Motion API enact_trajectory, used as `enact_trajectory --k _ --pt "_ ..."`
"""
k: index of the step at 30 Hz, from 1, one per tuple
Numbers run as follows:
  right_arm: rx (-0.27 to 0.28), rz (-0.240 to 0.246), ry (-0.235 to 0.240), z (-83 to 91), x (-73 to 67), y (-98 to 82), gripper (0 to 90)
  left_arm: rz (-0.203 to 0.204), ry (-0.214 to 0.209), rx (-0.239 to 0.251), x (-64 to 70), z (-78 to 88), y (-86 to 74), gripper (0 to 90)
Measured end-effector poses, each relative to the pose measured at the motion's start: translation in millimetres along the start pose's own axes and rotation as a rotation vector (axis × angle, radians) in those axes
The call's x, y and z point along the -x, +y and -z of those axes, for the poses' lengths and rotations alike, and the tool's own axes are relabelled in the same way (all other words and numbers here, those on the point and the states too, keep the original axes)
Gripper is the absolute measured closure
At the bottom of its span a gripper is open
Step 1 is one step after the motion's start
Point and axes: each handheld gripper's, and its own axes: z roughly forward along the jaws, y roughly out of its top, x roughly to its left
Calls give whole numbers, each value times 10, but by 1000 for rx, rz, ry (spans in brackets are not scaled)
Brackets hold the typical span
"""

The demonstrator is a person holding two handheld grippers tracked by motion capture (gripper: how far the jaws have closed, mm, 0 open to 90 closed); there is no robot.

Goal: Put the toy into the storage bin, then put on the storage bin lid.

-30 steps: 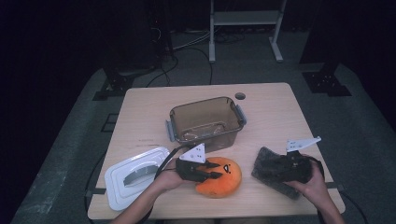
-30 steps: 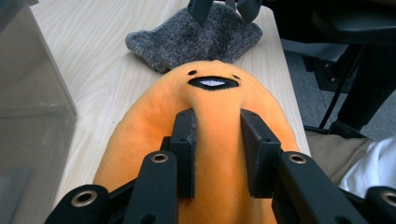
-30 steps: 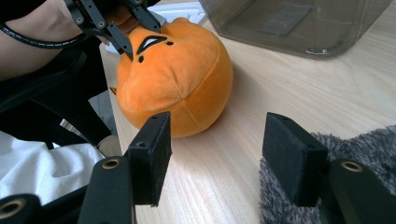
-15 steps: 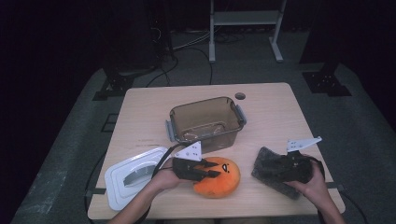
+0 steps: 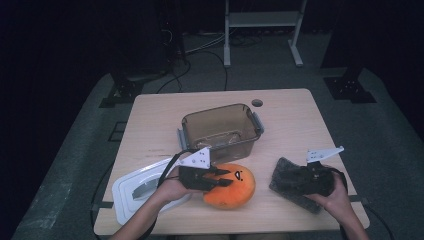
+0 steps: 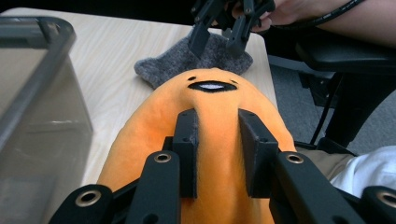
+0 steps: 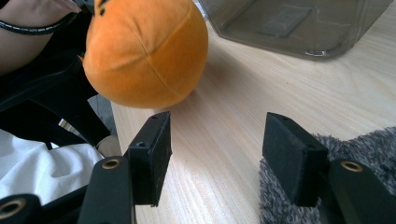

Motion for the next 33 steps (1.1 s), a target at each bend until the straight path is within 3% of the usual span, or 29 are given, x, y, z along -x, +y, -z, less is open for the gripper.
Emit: enact_trajectory --k 15,24,33 --pt "2 0 -3 13 8 3 409 -37 26 43 22 279 324 711" --pt "1 3 -3 15 -11 -2 409 -21 40 76 2 324 380 711" --pt "-8 2 1 -12 4 4 409 -28 48 79 -26 375 440 715"
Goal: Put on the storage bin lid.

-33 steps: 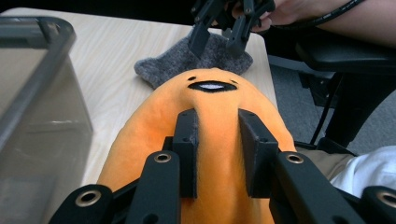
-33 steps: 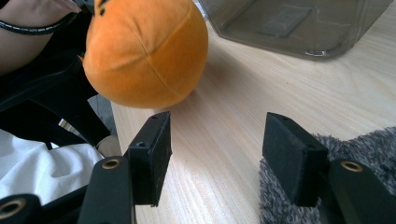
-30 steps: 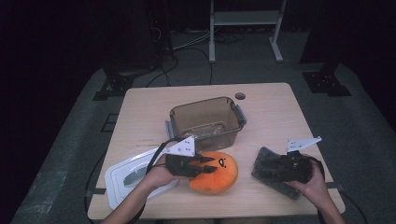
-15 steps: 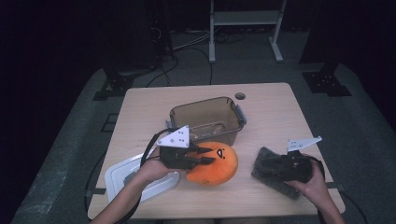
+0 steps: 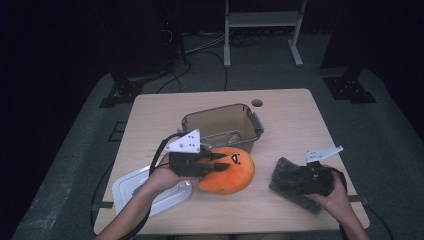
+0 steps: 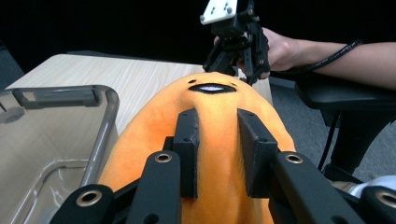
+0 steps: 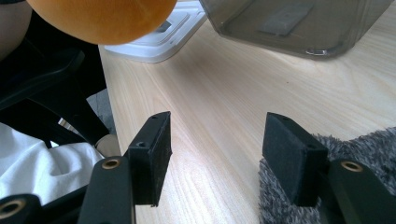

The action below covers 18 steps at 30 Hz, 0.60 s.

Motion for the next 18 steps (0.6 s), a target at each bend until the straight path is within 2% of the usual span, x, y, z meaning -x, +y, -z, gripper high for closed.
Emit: enact_trajectory --k 6,11,18 --pt "5 -1 0 0 0 8 409 -4 19 14 -63 76 141 715" --pt "3 -3 1 0 16 8 409 -6 39 27 -164 150 257 715" --pt "12 -8 2 10 35 8 409 2 63 33 -326 219 331 715"
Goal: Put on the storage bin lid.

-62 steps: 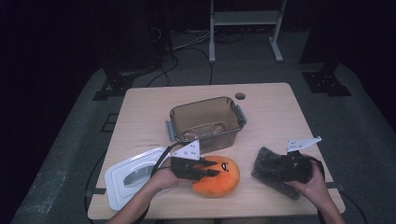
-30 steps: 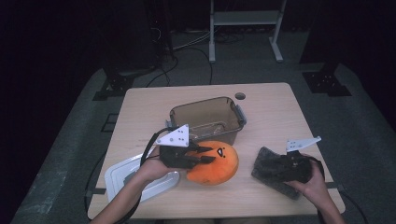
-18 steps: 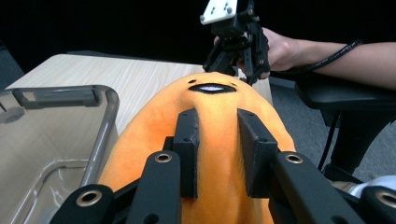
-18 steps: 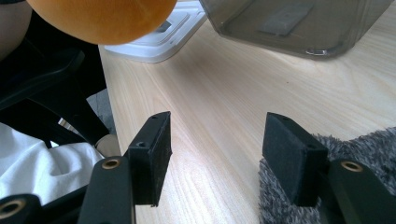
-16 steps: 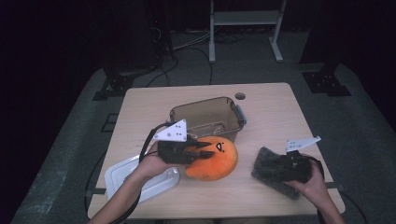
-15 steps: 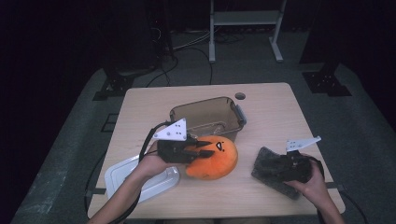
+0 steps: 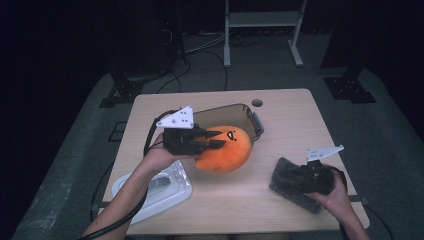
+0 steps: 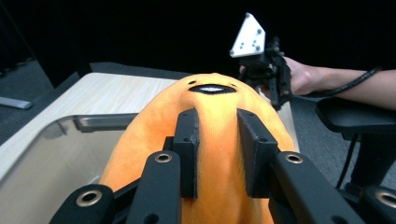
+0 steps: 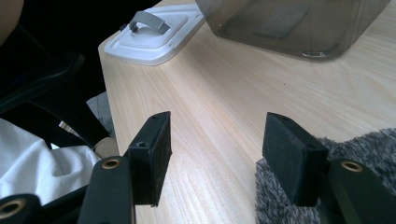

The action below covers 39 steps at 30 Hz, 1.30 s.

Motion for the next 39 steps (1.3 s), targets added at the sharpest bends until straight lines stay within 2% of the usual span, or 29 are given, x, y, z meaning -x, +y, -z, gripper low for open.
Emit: enact_trajectory --k 20,28,39 --pt "5 2 6 9 38 2 409 12 55 -3 -370 66 53 716" --pt "5 -2 5 23 55 -17 410 23 67 3 -518 44 67 717" --pt "3 -7 9 23 65 -29 410 29 73 -12 -671 25 30 718"
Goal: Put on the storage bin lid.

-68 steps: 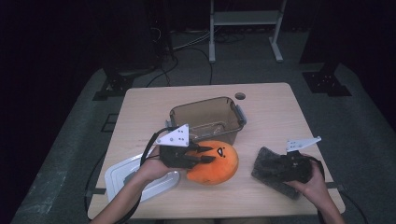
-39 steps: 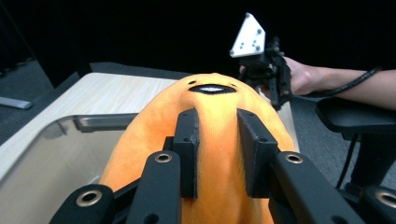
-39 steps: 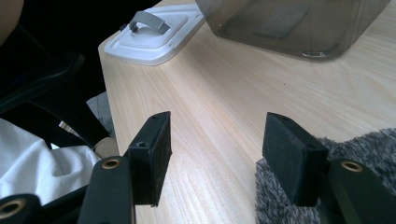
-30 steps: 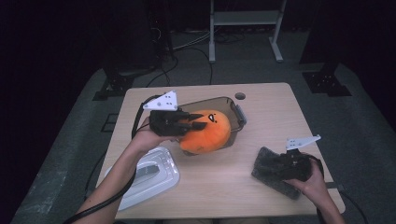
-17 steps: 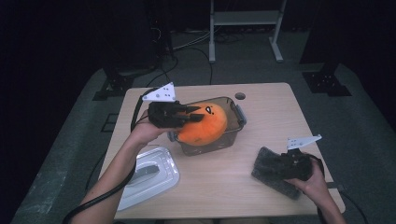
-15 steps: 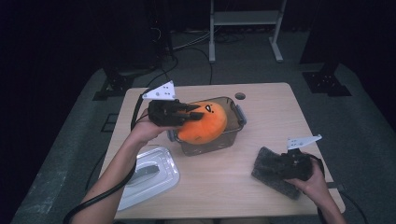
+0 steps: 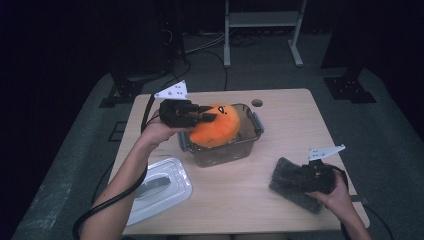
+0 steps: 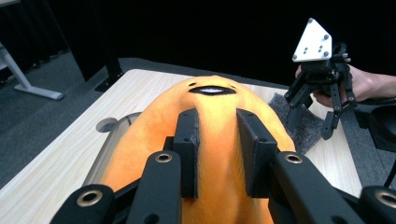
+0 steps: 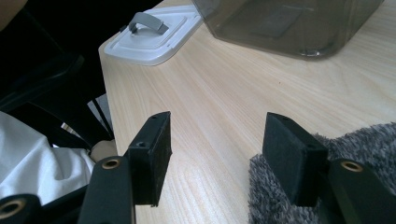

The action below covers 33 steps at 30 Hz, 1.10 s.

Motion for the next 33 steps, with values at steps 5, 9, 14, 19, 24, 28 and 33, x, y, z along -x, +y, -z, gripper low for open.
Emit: enact_trajectory --k 5,9,14,19,24,28,33 --pt "0 0 1 -2 -3 1 409 4 4 -5 -49 -32 -8 718" --pt "-1 5 0 5 -7 4 409 8 16 -12 -101 -72 -16 718" --pt "0 4 1 7 -4 3 409 10 26 -27 -152 -123 -30 718" --pt "2 8 2 7 -2 8 409 16 31 -37 -202 -180 -59 719" --pt "1 4 3 10 0 1 409 20 33 -48 -234 -248 -96 718" --pt "3 3 4 21 8 -5 410 23 36 -57 -270 -283 -117 718" --pt "3 -1 4 31 22 -10 410 21 36 -62 -288 -318 -134 717"
